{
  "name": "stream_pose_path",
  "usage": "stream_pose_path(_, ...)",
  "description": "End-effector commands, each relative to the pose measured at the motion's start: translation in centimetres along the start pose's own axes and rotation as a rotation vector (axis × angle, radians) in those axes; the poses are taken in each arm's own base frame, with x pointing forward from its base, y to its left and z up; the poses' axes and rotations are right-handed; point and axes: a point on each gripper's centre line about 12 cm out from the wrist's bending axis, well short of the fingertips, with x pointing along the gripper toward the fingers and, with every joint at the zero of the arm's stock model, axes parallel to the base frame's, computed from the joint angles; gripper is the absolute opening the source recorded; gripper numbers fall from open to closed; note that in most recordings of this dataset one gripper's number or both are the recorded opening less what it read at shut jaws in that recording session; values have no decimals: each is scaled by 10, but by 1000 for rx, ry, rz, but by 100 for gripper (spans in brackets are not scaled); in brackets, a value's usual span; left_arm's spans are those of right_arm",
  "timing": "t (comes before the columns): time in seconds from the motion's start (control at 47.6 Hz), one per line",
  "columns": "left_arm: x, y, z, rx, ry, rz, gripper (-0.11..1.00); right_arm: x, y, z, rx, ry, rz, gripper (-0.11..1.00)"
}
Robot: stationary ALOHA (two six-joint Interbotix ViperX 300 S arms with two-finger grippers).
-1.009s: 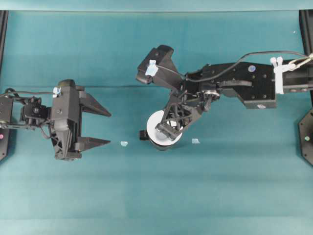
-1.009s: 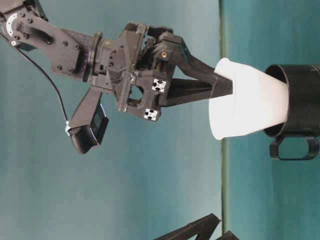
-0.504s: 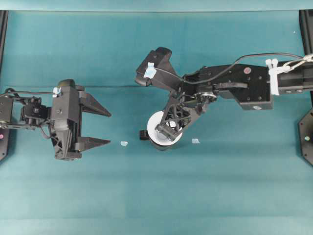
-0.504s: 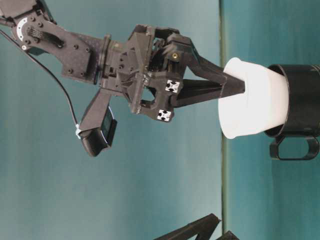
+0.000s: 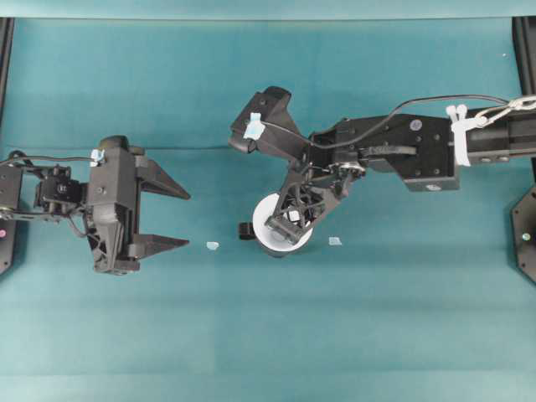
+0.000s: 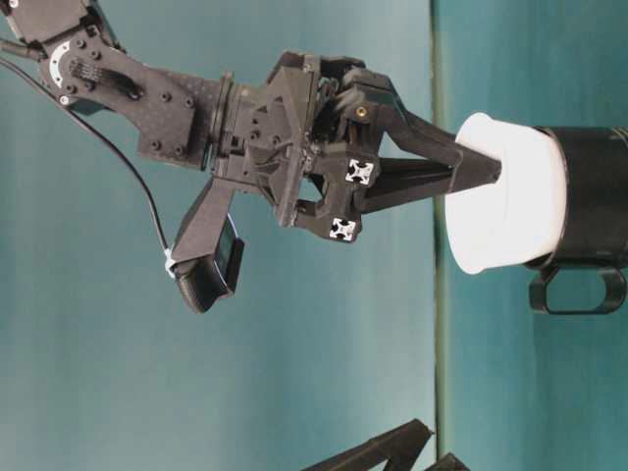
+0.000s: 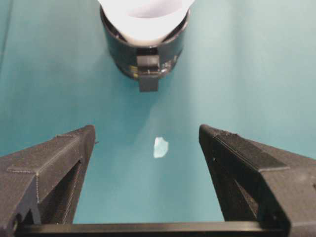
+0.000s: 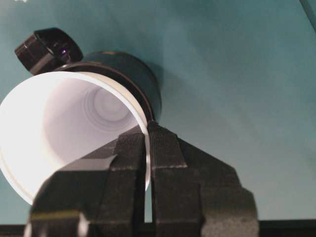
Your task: Put the paper cup into the moved cup holder.
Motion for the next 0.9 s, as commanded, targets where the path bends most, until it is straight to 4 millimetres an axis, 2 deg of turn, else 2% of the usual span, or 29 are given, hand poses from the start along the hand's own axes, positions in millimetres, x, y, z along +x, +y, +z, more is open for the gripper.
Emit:
stream_pose_path(0.0,0,0,5,4,-17,-1,87,-5,4,3,-22,-27,15,2)
stream_pose_path(0.252,0,0,5,2,-17,0,87,-5,6,5,-18,-39,25,3)
stream_pose_path(0.441,0,1,5,1,-15,3,87,-6,5,3,-17,-24,20,11)
stream_pose_path(0.588,0,1,4,1,-11,4,87,-6,6,4,-14,-28,26,31)
stream_pose_path(0.819,-1,4,2,-4,5,10,87,-9,3,5,-6,-32,25,84)
stream_pose_path(0.883,0,4,2,-5,3,10,87,-10,3,5,-8,-36,25,90)
